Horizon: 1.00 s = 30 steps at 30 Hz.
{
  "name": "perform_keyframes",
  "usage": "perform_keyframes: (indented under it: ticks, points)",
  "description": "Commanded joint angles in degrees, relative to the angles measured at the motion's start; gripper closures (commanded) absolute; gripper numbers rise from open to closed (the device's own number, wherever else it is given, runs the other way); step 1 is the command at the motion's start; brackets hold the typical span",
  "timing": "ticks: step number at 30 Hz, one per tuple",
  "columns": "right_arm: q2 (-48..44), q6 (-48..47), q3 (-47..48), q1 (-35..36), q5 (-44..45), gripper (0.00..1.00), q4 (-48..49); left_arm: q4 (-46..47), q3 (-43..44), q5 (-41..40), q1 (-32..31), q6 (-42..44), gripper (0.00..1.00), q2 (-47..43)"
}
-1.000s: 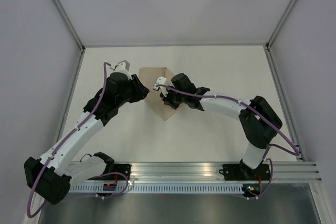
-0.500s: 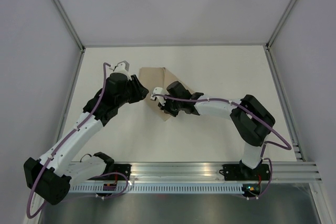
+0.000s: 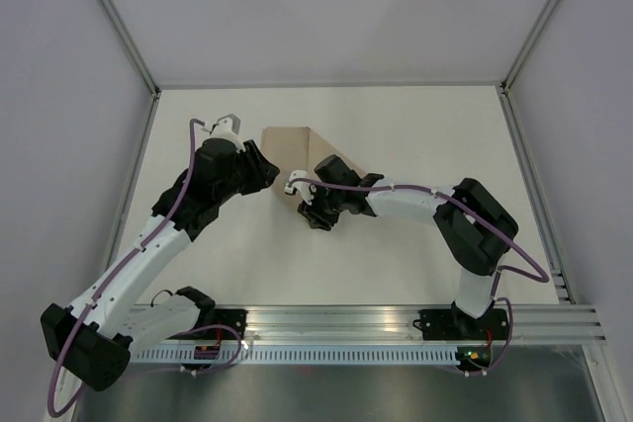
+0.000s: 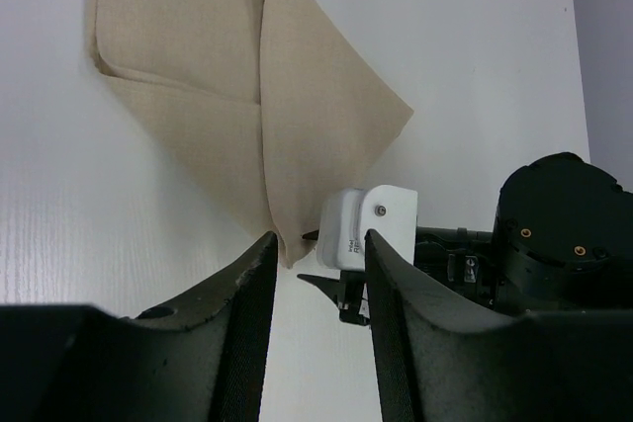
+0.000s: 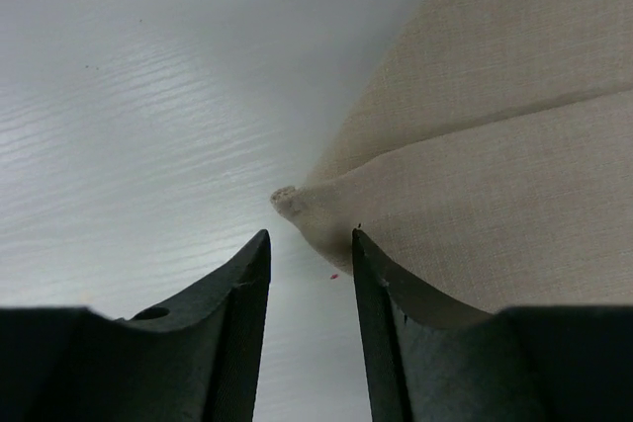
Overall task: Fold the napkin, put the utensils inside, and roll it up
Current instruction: Fold the napkin
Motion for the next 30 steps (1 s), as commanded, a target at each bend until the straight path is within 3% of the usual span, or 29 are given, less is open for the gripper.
perform_keyframes:
  ticks: [1,5,11,15,22,30]
  points:
    - [-2.83,0.21,2.22,0.31,-3.45,0.54,-2.44,-0.21,0.34,-0.25,-0.10,-1.70,0.54,-1.42]
    - [-4.68,1.52,3.45,-0.22,-3.89,0.43,-4.37,-0.03,-0.27,-0.25,-0.10,-1.79,0.53,-0.89]
    - [-4.07,5.31,9.77,-6.70,-6.00,0.41,-6.58,2.60,-3.34,0.19,-0.10,-2.58,0.53,1.13]
    - [-1.35,7.94,15.57,-11.64,-0.40,0.40,-7.98,4.36,-5.36,-1.56,-0.10,-5.02,0.59,5.25]
    - [9.72,8.66,27.96,-20.86,4.46,0.49,-13.07,9.45,-9.85,-4.38,4.90,-13.47,0.97,13.25]
    - [19.30,8.92,32.72,-25.88,11.93,0.63,-13.87,12.27,-10.03,-4.91,10.36,-16.64,0.98,24.75]
